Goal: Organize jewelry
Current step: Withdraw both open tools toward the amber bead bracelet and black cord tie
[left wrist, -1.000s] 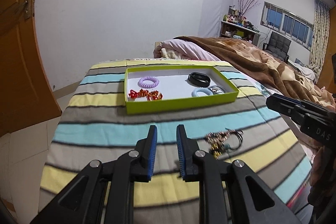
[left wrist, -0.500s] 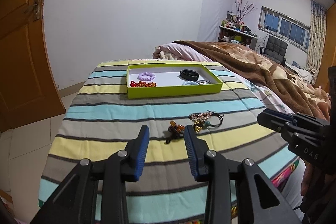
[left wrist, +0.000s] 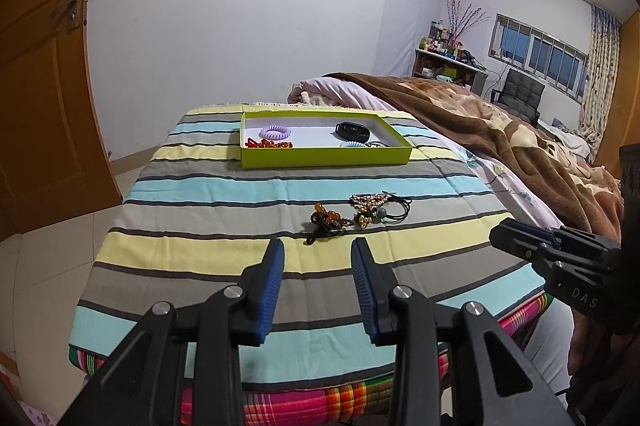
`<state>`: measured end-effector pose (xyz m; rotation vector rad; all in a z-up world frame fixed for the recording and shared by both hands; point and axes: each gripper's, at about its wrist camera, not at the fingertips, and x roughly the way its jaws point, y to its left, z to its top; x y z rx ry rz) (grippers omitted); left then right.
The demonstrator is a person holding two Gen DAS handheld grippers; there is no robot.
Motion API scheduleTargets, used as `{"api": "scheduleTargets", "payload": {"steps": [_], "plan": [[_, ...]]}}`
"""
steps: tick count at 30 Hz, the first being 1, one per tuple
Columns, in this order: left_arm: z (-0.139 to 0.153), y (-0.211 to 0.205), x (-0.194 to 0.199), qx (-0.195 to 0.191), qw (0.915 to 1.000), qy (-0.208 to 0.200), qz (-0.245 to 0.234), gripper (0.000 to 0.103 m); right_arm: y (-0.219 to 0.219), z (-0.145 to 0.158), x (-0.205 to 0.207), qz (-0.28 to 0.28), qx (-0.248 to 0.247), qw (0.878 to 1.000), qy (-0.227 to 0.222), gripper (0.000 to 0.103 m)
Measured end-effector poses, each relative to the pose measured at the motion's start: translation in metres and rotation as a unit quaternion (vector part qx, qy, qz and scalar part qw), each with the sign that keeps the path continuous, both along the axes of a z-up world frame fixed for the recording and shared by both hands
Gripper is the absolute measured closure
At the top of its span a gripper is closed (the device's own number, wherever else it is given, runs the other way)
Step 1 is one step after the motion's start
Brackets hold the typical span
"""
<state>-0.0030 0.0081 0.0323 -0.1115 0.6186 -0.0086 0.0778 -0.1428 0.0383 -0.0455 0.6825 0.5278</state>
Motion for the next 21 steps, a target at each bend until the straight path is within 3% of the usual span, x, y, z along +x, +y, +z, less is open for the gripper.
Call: {"api": "scheduleTargets", "payload": {"steps": [10,21], "plan": [[-0.004,0.0,0.003,-0.002,1.0,0.002,-0.001,0.067,-0.003,-0.002,0.006,-0.005,0.003,1.0,-0.001,0.085],[-0.017,-0.003,0.034,-0.003,0.9997,0.02,-0.012,0.067,-0.006,-0.012,0.028,-0.007,0.005,1.0,0.02,0.085]]}}
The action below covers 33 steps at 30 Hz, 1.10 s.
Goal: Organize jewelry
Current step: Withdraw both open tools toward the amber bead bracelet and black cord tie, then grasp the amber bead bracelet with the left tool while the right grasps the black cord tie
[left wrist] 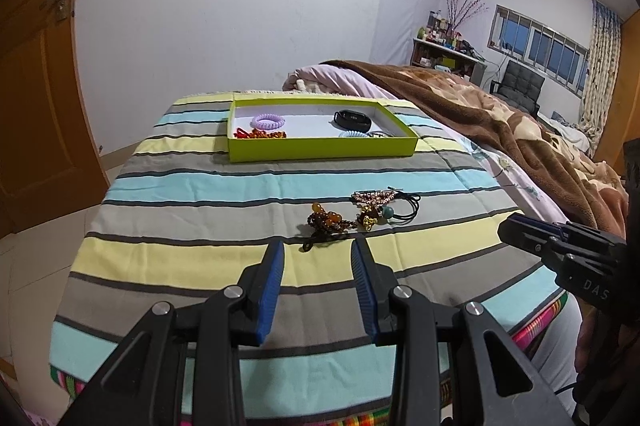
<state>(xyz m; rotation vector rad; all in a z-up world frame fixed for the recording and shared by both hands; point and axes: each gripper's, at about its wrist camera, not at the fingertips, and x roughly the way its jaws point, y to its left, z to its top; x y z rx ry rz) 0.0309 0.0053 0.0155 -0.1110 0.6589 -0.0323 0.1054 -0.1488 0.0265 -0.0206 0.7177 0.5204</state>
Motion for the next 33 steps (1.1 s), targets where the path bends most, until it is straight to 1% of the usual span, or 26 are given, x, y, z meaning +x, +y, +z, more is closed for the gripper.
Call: {"api": "scheduleTargets", "payload": {"steps": [5,11,17,22,28,33], "plan": [[-0.01,-0.002,0.018,-0.006,0.9999,0.008,-0.012,0.067,0.004,-0.005,0.012,0.008,-0.003,1.0,0.008,0.085],[-0.021,-0.001,0.04,-0.014,0.9997,0.019,-0.01,0.065,0.009,-0.012,0.031,0.01,-0.004,1.0,0.019,0.085],[-0.034,0.001,0.061,-0.024,0.9989,0.039,-0.005,0.064,0.014,-0.024,0.061,0.005,0.003,0.999,0.045,0.085],[-0.043,0.001,0.077,-0.037,0.9977,0.057,-0.004,0.063,0.016,-0.032,0.085,0.002,-0.005,0.999,0.054,0.085],[-0.054,-0.001,0.092,-0.047,0.9953,0.084,-0.003,0.062,0.02,-0.04,0.107,0.015,-0.021,0.998,0.062,0.085],[-0.055,0.001,0.096,-0.053,0.9949,0.086,0.003,0.062,0.024,-0.051,0.117,0.015,-0.024,0.996,0.086,0.085]]}}
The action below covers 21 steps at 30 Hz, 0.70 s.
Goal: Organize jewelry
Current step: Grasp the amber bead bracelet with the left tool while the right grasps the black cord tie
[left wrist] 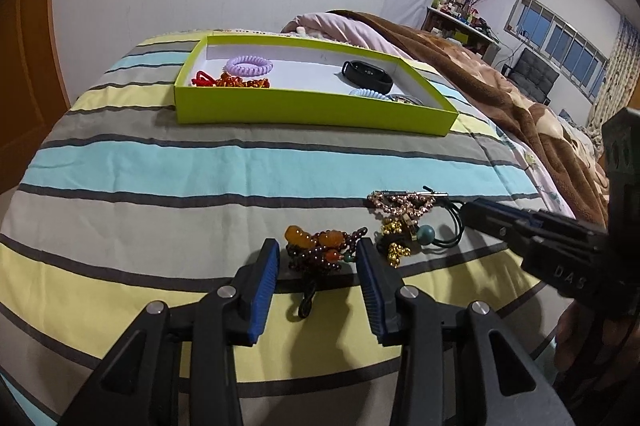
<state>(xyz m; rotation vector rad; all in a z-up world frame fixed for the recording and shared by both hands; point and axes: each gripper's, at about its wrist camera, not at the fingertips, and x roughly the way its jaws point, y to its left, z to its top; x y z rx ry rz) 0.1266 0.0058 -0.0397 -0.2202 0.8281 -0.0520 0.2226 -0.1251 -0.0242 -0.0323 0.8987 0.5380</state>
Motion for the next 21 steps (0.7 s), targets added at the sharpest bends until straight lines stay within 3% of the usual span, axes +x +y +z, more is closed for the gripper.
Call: {"api": "scheduleTargets", "payload": {"steps": [4,9,11,14,21], "plan": [[0.0,0.0,0.001,0.001,1.0,0.001,0.003,0.063,0.011,-0.006,0.001,0.012,-0.019,1.0,0.011,0.085],[0.001,-0.003,0.001,0.015,0.9999,-0.002,0.005,0.075,0.019,-0.007,0.0,0.008,-0.054,0.999,-0.001,0.085],[0.002,-0.002,-0.001,0.019,0.9998,-0.005,0.007,0.076,0.019,-0.007,0.0,0.001,-0.07,0.998,-0.007,0.097],[0.004,0.002,-0.003,0.021,0.9997,-0.006,0.011,0.076,0.016,-0.007,-0.002,-0.005,-0.079,0.997,-0.009,0.102],[0.006,0.008,-0.009,0.022,0.9996,-0.011,0.014,0.076,-0.01,-0.004,-0.006,-0.05,-0.084,0.995,-0.01,0.102]]}}
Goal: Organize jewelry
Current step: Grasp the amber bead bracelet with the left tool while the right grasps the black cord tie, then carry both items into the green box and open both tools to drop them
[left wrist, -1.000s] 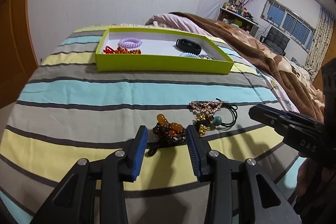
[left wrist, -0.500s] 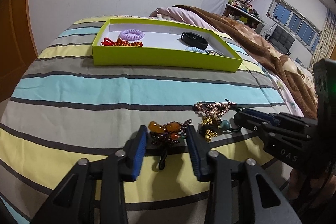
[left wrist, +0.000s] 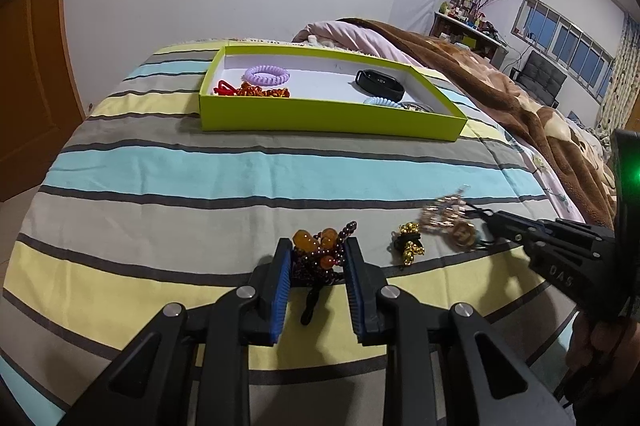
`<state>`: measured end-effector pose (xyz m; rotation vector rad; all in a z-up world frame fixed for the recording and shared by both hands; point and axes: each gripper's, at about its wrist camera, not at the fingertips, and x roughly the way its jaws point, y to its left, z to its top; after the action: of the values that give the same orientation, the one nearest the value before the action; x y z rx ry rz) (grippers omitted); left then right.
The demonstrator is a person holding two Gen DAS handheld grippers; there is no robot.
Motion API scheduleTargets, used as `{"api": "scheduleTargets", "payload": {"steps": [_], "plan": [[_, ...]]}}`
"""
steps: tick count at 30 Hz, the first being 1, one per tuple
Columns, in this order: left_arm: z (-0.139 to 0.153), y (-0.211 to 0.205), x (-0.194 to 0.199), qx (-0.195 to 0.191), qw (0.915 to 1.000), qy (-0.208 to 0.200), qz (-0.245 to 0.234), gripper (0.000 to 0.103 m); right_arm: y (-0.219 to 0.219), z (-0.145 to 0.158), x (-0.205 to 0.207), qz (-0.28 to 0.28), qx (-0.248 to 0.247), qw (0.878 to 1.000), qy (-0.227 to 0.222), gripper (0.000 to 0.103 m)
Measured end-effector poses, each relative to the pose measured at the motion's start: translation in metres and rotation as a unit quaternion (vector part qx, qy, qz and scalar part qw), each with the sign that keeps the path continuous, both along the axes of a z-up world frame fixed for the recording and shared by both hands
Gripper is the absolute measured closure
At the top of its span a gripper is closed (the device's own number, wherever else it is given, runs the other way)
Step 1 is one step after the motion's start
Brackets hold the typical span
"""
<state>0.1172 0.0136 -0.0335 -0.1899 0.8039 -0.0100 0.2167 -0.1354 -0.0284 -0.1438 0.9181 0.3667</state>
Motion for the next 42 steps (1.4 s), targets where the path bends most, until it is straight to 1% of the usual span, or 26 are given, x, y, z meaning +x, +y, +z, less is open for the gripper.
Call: {"api": "scheduleTargets", "payload": {"steps": [4,7,10,16,24,28,31,42], "plan": [[0.002,-0.001,-0.003,0.002,1.0,-0.003,0.0,0.077,-0.018,0.005,-0.001,-0.026,0.003,1.0,-0.004,0.102],[0.006,-0.001,-0.007,0.004,1.0,-0.008,-0.002,0.077,-0.031,0.016,-0.009,-0.035,0.022,0.999,-0.017,0.102],[0.01,-0.002,-0.011,0.005,0.9999,-0.014,-0.003,0.077,-0.034,0.038,-0.022,-0.027,0.034,0.998,-0.051,0.102],[0.027,-0.007,-0.021,0.007,0.9994,-0.033,-0.012,0.077,-0.03,0.061,-0.033,-0.016,0.054,0.996,-0.074,0.102],[0.062,-0.012,-0.046,0.013,0.996,-0.083,-0.031,0.077,-0.03,0.087,-0.054,0.005,0.091,0.99,-0.104,0.102],[0.076,-0.014,-0.061,0.013,0.9938,-0.104,-0.038,0.077,-0.028,0.096,-0.067,0.016,0.104,0.988,-0.115,0.102],[0.081,-0.014,-0.069,0.015,0.9929,-0.112,-0.038,0.077,-0.027,0.1,-0.074,0.023,0.111,0.986,-0.119,0.102],[0.085,-0.01,-0.078,0.012,0.9931,-0.113,-0.028,0.077,-0.02,0.107,-0.092,0.04,0.122,0.984,-0.125,0.102]]}}
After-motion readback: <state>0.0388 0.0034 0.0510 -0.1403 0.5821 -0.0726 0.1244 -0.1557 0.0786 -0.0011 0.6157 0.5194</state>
